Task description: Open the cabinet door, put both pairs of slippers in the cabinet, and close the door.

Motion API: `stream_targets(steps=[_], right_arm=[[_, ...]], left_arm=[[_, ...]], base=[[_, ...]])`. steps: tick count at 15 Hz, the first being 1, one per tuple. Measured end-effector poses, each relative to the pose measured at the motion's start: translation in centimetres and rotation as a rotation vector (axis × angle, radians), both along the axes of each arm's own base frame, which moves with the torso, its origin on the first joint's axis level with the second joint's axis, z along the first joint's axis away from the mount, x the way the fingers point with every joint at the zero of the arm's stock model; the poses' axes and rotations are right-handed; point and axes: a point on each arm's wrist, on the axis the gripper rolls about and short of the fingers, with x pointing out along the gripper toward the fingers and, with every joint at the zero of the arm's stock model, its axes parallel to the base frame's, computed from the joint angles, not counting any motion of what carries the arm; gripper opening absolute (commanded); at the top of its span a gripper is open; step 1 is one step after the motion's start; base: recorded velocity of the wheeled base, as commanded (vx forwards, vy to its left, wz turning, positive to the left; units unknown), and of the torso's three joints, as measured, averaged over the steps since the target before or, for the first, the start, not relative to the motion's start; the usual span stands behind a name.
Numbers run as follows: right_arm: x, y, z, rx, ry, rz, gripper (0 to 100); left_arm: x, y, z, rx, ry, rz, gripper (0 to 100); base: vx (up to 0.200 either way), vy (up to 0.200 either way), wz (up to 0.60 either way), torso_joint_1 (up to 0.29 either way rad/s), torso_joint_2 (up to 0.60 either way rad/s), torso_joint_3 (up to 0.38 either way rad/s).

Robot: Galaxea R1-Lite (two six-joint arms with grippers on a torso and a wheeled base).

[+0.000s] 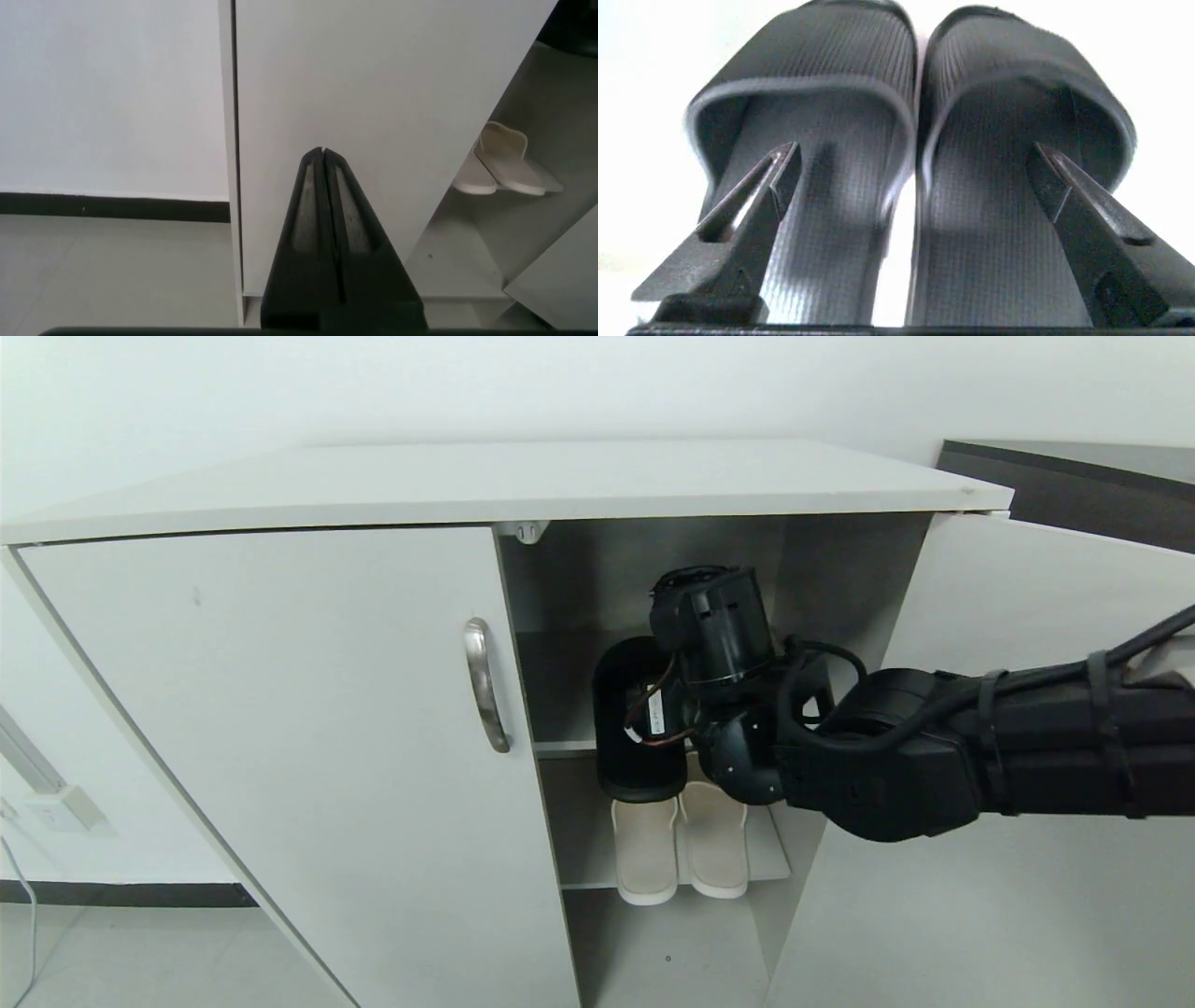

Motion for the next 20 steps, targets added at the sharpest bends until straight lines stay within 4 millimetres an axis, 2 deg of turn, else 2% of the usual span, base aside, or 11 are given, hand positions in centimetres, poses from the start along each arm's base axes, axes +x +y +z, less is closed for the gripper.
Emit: stream_targets(steps=[3, 4, 7, 10, 12, 15, 19, 20], right_arm=[[-3.2, -0.7, -0.1, -0.001, 0.005, 0.061, 100], [-4.2, -1.0, -0.1, 0.009, -0.002, 0.079, 0], [-6.9, -2.1, -0.1, 0.052, -0.026, 0.16, 0], [-8.6, -3.7, 0.0, 0.077, -0.021, 0.219, 0], [-9.6, -4.6, -0.6, 0.086, -0.012, 0.273, 0], [-10.4, -5.4, -1.4, 0.08, -0.008, 0.293, 0], [-10.8, -5.4, -1.6, 0.074, -0.003, 0.305, 0], [-10.8, -5.4, -1.6, 0.074, -0.003, 0.306, 0]], left_arm=[[0.0, 0.0, 0.0, 0.002, 0.0, 0.0, 0], [0.0, 0.0, 0.0, 0.002, 0.0, -0.001, 0], [0.0, 0.0, 0.0, 0.002, 0.0, -0.001, 0], [0.0, 0.0, 0.0, 0.003, 0.0, -0.002, 0], [0.0, 0.0, 0.0, 0.004, 0.0, -0.002, 0], [0.0, 0.0, 0.0, 0.005, 0.0, -0.002, 0], [0.0, 0.0, 0.0, 0.001, 0.0, -0.002, 0], [0.0, 0.0, 0.0, 0.002, 0.0, -0.002, 0]], base=[[0.0, 0.0, 0.0, 0.0, 0.0, 0.0], [0.0, 0.0, 0.0, 0.0, 0.0, 0.0], [0.0, 0.0, 0.0, 0.0, 0.0, 0.0], [0.0, 0.0, 0.0, 0.0, 0.0, 0.0], [0.0, 0.0, 0.0, 0.0, 0.0, 0.0], [0.0, 0.0, 0.0, 0.0, 0.0, 0.0], [0.0, 0.0, 0.0, 0.0, 0.0, 0.0], [-0.2, 0.0, 0.0, 0.002, 0.01, 0.012]])
